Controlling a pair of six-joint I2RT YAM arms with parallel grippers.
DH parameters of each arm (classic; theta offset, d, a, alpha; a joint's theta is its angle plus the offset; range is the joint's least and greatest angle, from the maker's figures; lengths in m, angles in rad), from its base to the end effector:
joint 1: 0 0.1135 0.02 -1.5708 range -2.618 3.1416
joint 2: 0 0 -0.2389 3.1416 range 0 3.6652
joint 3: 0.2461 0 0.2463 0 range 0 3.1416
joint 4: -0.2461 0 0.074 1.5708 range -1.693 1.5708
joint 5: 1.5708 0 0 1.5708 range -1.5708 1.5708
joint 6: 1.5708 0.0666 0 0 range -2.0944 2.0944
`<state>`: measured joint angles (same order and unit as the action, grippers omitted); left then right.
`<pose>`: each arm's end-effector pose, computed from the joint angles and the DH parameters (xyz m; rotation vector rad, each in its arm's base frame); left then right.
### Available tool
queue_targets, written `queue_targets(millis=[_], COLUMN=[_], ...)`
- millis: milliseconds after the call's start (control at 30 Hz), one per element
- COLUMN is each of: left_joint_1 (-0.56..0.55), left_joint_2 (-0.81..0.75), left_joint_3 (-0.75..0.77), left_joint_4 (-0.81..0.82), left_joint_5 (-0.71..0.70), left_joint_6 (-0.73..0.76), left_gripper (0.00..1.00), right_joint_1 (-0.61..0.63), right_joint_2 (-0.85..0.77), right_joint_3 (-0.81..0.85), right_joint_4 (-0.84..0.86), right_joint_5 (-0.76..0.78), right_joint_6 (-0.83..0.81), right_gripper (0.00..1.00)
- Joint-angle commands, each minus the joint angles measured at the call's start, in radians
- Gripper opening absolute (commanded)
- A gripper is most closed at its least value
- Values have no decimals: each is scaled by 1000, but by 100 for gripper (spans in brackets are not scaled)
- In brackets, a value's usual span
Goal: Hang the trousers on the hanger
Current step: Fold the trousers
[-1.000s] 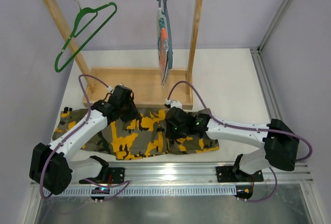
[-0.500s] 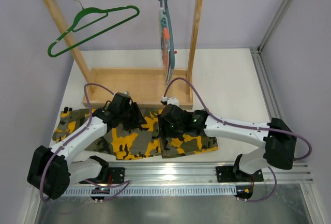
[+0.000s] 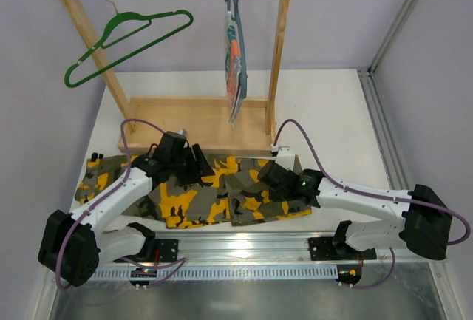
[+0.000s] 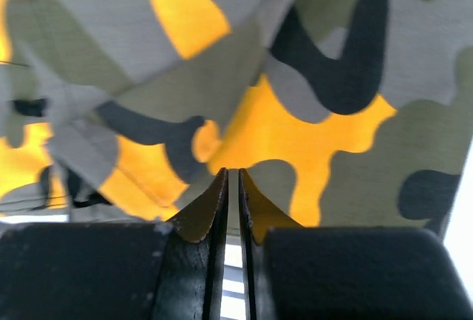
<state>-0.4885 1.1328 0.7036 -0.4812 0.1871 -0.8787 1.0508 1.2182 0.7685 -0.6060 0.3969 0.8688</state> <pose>0.2118 -0.1266 0.1749 -0.4286 2.6070 -0.7637 0.1443 0.2002 0.1701 -0.0960 2.5190 0.2527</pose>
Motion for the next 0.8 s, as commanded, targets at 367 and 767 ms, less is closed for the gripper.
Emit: queue_targets(millis=[367,767], left_joint_1=[2,1], left_joint_2=[-16,-74], left_joint_3=[-4,-19], left_joint_4=[55,52], left_joint_5=[51,12], left_joint_6=[32,44], left_gripper=[64,68], right_joint_1=[-44,-94], right_joint_2=[138,250], right_joint_3=[-41,63], right_joint_4=[123,299], right_joint_5=[106,37], right_joint_6=[-14,-180], right_gripper=[12,12])
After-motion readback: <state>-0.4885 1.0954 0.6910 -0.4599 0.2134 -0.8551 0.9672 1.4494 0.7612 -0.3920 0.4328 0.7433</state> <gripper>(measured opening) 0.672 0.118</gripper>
